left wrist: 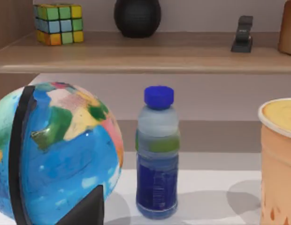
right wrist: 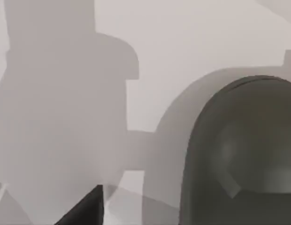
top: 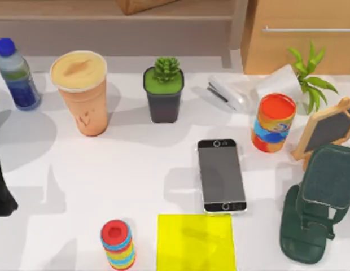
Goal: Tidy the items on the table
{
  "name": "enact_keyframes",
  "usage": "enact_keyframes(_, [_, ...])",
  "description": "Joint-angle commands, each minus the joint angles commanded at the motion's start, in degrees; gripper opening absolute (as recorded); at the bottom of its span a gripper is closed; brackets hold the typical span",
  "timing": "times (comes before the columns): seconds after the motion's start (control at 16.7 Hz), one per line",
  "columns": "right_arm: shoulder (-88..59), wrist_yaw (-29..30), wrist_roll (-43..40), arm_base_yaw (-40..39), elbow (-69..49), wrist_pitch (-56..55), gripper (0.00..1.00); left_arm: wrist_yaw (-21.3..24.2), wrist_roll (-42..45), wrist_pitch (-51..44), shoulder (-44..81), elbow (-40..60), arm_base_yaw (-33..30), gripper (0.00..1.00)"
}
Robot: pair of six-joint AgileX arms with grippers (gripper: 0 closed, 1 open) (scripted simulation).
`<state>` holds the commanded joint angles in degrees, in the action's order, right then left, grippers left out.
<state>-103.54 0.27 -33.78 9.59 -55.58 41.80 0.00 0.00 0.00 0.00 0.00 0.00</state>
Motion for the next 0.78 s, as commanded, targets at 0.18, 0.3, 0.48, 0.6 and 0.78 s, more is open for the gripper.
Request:
enact_keyframes(0.18, [-0.9, 0.0, 0.0, 0.1, 1.1, -1.7, 1.0, 0.0, 0.0, 0.0, 0.0, 0.0, 0.0, 1.0])
enact_keyframes(0.3, [-0.9, 0.0, 0.0, 0.1, 1.1, -1.7, 1.0, 0.0, 0.0, 0.0, 0.0, 0.0, 0.0, 1.0])
enact_keyframes(0.48, [-0.9, 0.0, 0.0, 0.1, 1.1, -1.7, 0.77, 0.0, 0.0, 0.0, 0.0, 0.0, 0.0, 1.0])
enact_keyframes(0.6, [-0.9, 0.0, 0.0, 0.1, 1.1, -1.7, 0.62, 0.0, 0.0, 0.0, 0.0, 0.0, 0.0, 1.0])
enact_keyframes(0.78, [-0.9, 0.0, 0.0, 0.1, 1.1, -1.7, 0.4, 0.0, 0.0, 0.0, 0.0, 0.0, 0.0, 1.0])
